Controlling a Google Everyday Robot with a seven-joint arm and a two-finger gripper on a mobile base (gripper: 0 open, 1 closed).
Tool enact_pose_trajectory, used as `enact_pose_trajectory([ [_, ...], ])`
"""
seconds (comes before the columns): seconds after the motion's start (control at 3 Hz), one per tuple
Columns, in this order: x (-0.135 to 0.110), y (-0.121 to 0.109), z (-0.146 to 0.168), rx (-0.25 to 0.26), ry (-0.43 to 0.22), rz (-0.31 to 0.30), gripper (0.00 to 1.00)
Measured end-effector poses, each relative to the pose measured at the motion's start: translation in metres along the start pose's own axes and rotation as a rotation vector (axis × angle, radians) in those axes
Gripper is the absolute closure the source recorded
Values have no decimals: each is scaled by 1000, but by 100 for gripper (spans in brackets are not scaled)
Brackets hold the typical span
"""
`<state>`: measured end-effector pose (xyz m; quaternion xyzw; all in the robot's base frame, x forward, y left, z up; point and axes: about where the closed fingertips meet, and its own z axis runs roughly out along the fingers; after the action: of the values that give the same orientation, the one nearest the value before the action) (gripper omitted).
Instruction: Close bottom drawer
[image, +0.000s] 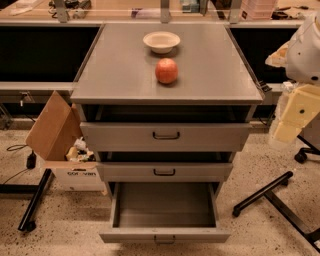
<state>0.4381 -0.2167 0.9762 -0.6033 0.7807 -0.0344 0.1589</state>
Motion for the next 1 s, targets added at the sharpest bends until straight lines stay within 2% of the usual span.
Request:
enact_pose_trajectory([
  [0.33,0,0,0,0,0,0,0],
  [0.67,5,2,37,-26,54,-16,0],
  [1.0,14,20,104,-89,80,-44,0],
])
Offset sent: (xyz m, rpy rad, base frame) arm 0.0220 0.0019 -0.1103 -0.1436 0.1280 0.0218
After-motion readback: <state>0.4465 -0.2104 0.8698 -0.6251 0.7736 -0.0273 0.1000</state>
